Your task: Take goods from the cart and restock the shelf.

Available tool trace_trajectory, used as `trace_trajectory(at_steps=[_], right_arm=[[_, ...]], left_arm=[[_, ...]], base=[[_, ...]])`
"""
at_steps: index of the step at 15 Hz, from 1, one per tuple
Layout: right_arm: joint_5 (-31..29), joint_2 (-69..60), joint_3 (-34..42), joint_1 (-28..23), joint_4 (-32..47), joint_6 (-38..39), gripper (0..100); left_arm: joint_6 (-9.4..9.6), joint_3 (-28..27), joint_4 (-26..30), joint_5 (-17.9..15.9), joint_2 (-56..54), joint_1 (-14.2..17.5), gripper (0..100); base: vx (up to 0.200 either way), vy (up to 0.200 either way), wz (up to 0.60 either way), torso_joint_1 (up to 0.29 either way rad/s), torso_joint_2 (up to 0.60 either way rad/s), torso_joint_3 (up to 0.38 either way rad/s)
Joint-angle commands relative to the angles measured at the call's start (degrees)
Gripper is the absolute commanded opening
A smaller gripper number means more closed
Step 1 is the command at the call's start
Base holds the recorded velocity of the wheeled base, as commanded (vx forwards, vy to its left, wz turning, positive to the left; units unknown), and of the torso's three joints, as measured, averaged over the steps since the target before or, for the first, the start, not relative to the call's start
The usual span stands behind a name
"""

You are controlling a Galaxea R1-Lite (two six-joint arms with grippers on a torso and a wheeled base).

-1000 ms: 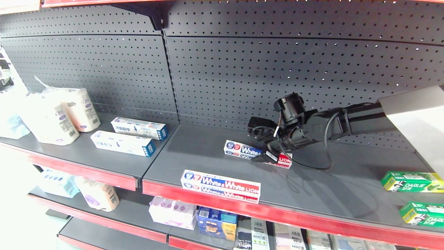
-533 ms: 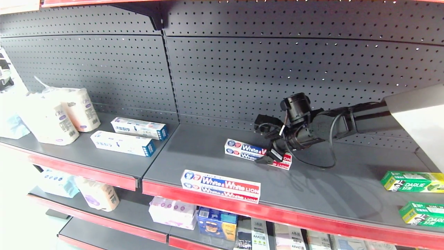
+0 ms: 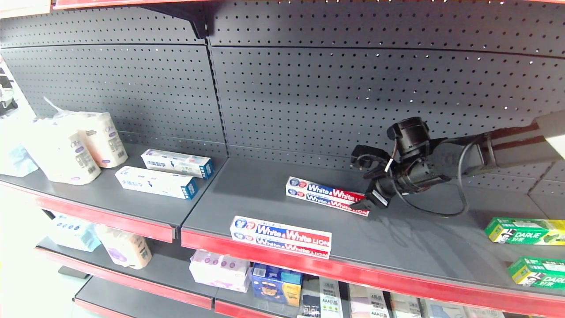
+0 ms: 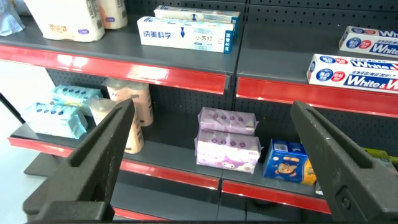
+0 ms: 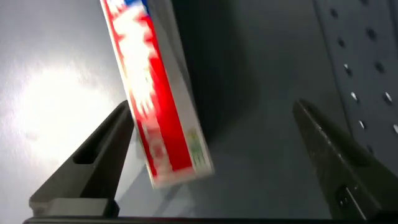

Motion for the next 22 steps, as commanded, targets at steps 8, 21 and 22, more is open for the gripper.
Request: trace_trajectory(at_steps=[8, 21, 22], right_arm=[[-2.9, -4.1, 4.8, -2.2, -0.6, 0.3, 100], [-6.1, -1.7, 3.4, -0.6, -0.9, 2.7, 100], [-6.1, -1.7, 3.4, -0.6, -0.9, 2.8, 100]], left_arm=[[-0.01, 0.0, 0.0, 0.0, 0.1, 0.1, 100], [-0.01, 0.0, 0.0, 0.0, 0.1, 0.1, 100], [-0.01, 0.0, 0.0, 0.0, 0.1, 0.0, 100]], base=[[0.0, 0.0, 0.0, 0.0, 0.0, 0.0], [0.0, 0.0, 0.0, 0.0, 0.0, 0.0], [0.0, 0.0, 0.0, 0.0, 0.0, 0.0]])
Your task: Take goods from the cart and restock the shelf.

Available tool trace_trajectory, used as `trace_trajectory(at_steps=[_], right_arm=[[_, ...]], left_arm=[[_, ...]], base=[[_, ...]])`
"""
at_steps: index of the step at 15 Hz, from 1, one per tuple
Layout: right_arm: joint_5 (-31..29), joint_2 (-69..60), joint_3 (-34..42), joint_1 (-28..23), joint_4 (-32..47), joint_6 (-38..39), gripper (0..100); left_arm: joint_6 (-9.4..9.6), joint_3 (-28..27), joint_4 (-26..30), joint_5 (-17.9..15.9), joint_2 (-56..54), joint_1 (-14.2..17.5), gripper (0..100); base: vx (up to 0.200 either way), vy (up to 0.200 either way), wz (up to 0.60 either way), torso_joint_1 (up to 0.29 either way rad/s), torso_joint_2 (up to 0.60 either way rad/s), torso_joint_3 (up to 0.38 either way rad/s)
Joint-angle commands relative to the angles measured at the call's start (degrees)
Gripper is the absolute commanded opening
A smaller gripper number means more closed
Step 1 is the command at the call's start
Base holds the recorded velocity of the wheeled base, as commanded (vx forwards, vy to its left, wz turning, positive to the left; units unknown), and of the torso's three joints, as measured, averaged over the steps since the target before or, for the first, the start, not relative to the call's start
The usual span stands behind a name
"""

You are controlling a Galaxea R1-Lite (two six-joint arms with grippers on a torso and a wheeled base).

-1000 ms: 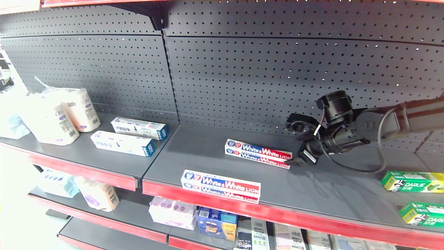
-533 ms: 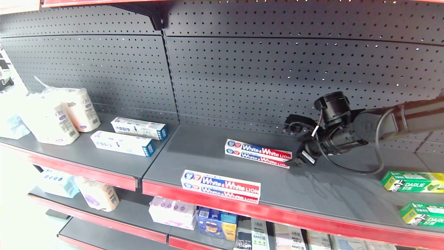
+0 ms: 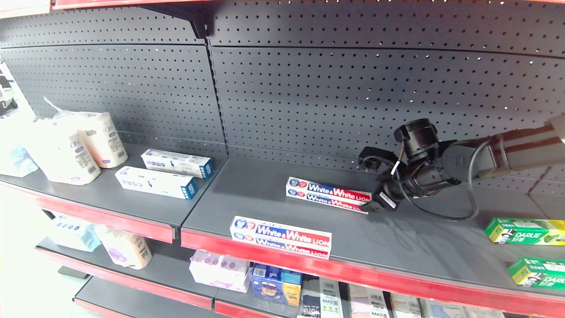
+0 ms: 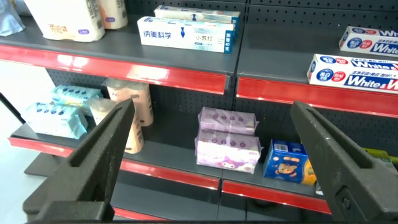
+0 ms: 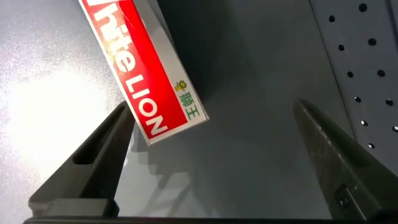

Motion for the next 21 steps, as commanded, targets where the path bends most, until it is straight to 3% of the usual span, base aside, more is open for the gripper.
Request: trace_trajectory(at_steps=[1, 7, 13, 17, 21], right_arm=[[-0.5, 0.4, -0.3, 0.1, 0.0, 0.0, 100], [-1.5, -1.1, 1.1, -0.2, -0.5, 0.6, 100], [-2.0, -8.0, 8.6, -2.4, -0.6, 4.0, 100], [-6.9, -9.9, 10.9, -2.8, -1.1, 13.3, 100], [-15.3, -9.2, 11.2, -0.1, -1.2, 29.1, 100]], left_arm=[[-0.01, 0.0, 0.0, 0.0, 0.1, 0.0, 100], [-0.01, 0.0, 0.0, 0.0, 0.1, 0.0, 100], [-0.01, 0.0, 0.0, 0.0, 0.1, 0.0, 100], [-0.01, 0.0, 0.0, 0.0, 0.1, -0.1, 100], [-0.01, 0.0, 0.0, 0.0, 0.1, -0.1, 100]], base=[[0.0, 0.0, 0.0, 0.0, 0.0, 0.0], [0.0, 0.0, 0.0, 0.0, 0.0, 0.0], [0.0, 0.0, 0.0, 0.0, 0.0, 0.0], [0.0, 0.0, 0.0, 0.0, 0.0, 0.0], [0.0, 0.0, 0.0, 0.0, 0.0, 0.0]])
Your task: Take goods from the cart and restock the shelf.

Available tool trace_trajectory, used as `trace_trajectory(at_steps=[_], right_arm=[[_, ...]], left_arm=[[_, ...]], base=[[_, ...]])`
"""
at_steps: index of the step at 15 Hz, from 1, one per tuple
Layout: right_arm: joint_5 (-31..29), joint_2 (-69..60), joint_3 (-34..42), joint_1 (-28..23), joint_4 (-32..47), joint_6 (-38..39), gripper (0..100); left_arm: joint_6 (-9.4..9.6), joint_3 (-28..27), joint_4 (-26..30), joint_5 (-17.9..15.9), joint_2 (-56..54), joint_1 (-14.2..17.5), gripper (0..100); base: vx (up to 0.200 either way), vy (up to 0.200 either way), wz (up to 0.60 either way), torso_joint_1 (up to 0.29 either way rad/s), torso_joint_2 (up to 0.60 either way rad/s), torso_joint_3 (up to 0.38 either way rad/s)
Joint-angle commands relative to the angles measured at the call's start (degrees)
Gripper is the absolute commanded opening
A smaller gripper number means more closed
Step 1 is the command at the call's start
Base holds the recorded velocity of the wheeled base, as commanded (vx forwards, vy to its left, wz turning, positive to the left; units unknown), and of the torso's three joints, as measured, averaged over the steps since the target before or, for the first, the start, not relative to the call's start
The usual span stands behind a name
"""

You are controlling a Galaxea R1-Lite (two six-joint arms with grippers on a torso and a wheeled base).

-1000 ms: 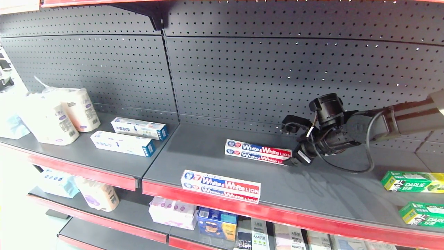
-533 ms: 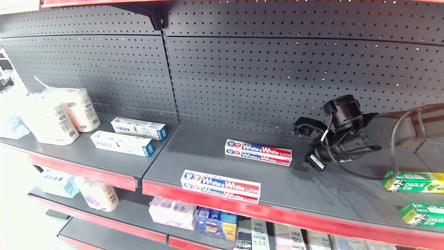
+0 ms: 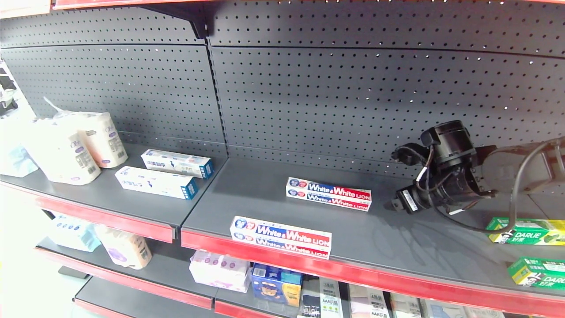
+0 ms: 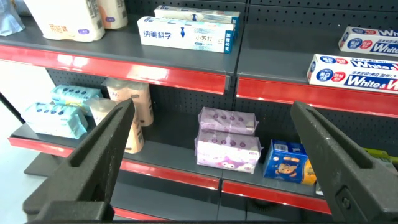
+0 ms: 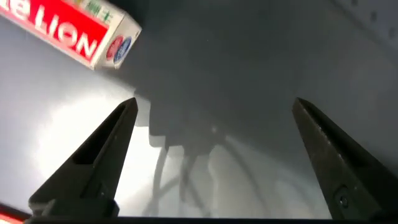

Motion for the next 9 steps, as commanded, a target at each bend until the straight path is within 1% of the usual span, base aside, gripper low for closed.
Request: trace_trajectory(at_steps=[1, 3, 7, 9], right_arm=[[-1.6, 0.6, 0.0, 2.2, 0.0, 3.9, 100], [-2.3, 1.7, 0.0, 3.6, 0.0, 6.3, 100], [-3.6, 3.4, -1.3, 4.3, -0.3, 7.5, 100], [-4.2, 4.3, -2.0, 5.4, -1.7, 8.4, 100]], left_arm=[[-0.01, 0.0, 0.0, 0.0, 0.1, 0.1, 100], [-0.01, 0.0, 0.0, 0.0, 0.1, 0.1, 100], [-0.01, 0.0, 0.0, 0.0, 0.1, 0.1, 100], [-0.01, 0.0, 0.0, 0.0, 0.1, 0.0, 100]], base=[[0.0, 0.0, 0.0, 0.0, 0.0, 0.0], [0.0, 0.0, 0.0, 0.0, 0.0, 0.0], [0.0, 0.0, 0.0, 0.0, 0.0, 0.0], [0.0, 0.0, 0.0, 0.0, 0.0, 0.0]])
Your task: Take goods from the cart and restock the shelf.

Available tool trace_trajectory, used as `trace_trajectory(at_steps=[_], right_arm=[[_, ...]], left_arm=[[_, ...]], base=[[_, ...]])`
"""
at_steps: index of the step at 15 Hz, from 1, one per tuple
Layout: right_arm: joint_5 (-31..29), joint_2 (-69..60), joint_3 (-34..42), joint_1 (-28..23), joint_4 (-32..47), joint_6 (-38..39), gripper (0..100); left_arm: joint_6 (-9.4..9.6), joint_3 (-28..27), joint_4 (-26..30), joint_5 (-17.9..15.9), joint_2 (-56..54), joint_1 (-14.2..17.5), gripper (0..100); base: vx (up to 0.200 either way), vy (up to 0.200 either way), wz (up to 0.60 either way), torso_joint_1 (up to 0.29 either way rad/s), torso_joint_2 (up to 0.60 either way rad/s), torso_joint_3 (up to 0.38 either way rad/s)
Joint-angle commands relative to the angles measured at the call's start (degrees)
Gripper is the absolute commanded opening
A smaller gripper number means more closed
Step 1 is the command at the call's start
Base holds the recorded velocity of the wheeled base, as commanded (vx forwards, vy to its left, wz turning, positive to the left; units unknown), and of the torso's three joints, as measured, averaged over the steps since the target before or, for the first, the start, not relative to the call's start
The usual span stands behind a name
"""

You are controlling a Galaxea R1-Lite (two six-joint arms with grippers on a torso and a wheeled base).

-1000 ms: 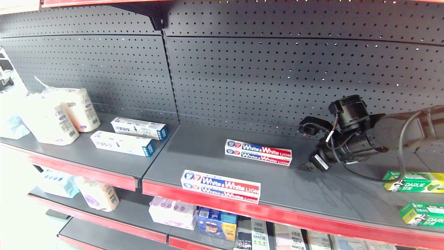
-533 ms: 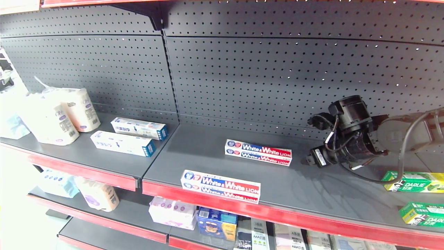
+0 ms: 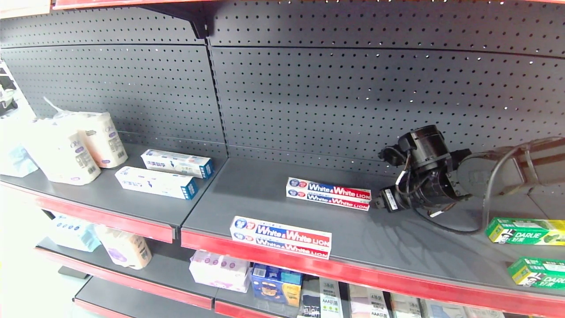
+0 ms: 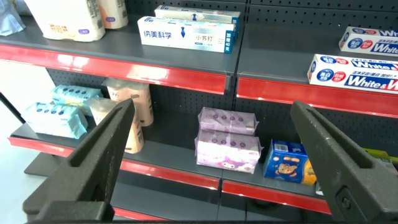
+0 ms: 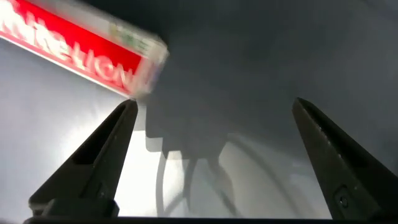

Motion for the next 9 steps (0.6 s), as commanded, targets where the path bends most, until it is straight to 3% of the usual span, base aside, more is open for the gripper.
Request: trace_trajectory(at_steps=[1, 5, 9], right_arm=[[-0.8, 1.8, -0.9, 1.2, -0.2, 0.6, 100], [-0.9, 2.2, -1.2, 2.4, -0.2, 0.6, 100], [-0.7, 0.0, 0.4, -0.7, 0.7, -3.0, 100]], left_arm=[[-0.01, 0.0, 0.0, 0.0, 0.1, 0.0, 100], [-0.01, 0.0, 0.0, 0.0, 0.1, 0.0, 100], [-0.01, 0.0, 0.0, 0.0, 0.1, 0.0, 100]], base=[[0.0, 0.0, 0.0, 0.0, 0.0, 0.0], [0.0, 0.0, 0.0, 0.0, 0.0, 0.0], [0.0, 0.0, 0.0, 0.0, 0.0, 0.0]])
